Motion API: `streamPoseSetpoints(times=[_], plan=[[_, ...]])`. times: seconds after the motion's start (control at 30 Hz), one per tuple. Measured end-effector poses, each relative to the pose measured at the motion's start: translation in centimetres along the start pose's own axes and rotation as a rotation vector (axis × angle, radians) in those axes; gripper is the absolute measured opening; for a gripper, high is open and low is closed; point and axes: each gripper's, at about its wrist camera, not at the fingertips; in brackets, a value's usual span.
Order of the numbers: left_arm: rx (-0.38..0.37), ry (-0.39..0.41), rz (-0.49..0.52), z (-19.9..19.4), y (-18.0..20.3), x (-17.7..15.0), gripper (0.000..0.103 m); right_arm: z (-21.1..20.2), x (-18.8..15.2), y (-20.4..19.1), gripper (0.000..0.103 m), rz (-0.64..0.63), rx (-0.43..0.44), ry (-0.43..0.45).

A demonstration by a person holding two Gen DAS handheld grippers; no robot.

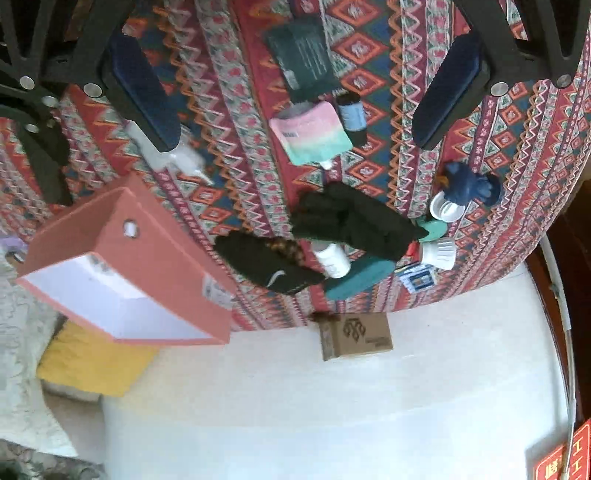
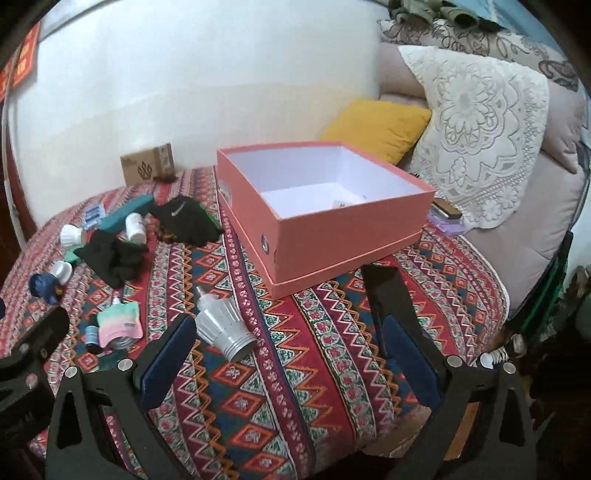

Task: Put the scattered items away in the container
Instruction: 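Move the left gripper toward the blue oil bottle while the right gripper approaches the frosted bulb, then grasp the small blue oil bottle with the left gripper while the right gripper grasps the frosted white bulb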

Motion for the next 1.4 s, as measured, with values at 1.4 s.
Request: streamPoseSetpoints(times=[1.4], plan=[[0.061,-0.211,-0.265,10.4,-10.4,-3.4,0.103,11.4,-3.5,-6.8,0.102,-0.261,0.166,-0.236]])
Point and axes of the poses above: each gripper's, at about its wrist camera, not at the fingertips, and z roughly the way its jaws point, y to its right, x to its top, and after that the axes turned 5 degrees about -x, right-handed
